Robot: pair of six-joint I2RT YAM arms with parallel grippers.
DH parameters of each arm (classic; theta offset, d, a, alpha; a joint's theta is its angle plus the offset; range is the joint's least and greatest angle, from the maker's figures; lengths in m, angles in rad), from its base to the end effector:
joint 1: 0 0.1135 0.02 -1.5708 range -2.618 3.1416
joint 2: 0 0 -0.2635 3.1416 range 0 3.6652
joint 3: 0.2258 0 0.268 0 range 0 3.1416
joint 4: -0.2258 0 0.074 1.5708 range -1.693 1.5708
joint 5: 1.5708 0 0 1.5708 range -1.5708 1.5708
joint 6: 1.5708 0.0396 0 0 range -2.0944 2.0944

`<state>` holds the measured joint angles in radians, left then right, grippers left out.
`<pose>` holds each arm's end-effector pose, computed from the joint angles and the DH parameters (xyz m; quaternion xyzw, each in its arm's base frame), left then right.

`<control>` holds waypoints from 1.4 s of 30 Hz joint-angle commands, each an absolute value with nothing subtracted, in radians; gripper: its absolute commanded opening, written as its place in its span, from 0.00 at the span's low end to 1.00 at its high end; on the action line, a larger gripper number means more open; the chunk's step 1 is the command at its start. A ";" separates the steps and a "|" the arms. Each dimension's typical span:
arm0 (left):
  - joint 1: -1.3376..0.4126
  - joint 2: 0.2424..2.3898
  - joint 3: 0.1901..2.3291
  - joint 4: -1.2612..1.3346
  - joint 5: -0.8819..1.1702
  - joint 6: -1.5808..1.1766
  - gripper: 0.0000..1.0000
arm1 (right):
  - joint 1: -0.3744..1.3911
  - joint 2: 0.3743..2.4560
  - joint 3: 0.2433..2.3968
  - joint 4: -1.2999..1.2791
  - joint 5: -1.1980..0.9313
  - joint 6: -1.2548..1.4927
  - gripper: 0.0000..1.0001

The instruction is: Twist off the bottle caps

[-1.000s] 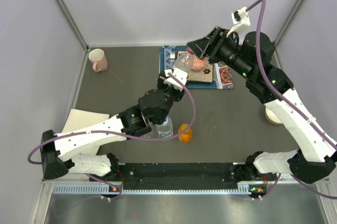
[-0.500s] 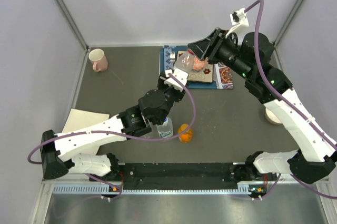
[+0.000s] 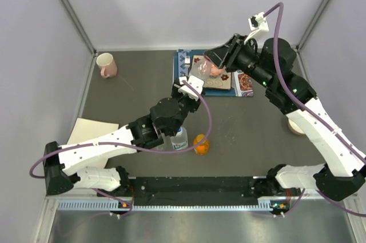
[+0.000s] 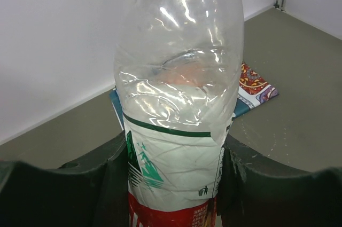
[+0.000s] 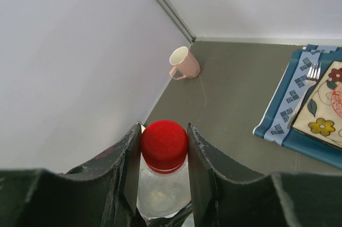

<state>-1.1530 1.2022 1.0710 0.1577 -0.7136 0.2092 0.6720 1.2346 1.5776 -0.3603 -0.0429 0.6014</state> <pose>0.1437 -0.2598 0.3874 0.2172 0.6654 -0.0881 0.7087 0.2121 0.1709 0.5046 -0.0402 0.7121 0.4290 0.5544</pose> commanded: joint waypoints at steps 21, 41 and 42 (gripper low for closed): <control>-0.785 1.115 1.183 0.201 0.983 -0.348 0.45 | 0.670 1.069 1.615 -0.424 -0.712 0.183 0.00; -0.690 1.227 1.140 0.559 1.299 -0.690 0.47 | 0.658 0.954 1.617 -0.351 -1.095 0.127 0.00; -0.686 1.224 1.138 0.514 1.295 -0.657 0.47 | 0.655 0.950 1.629 -0.350 -1.083 0.126 0.00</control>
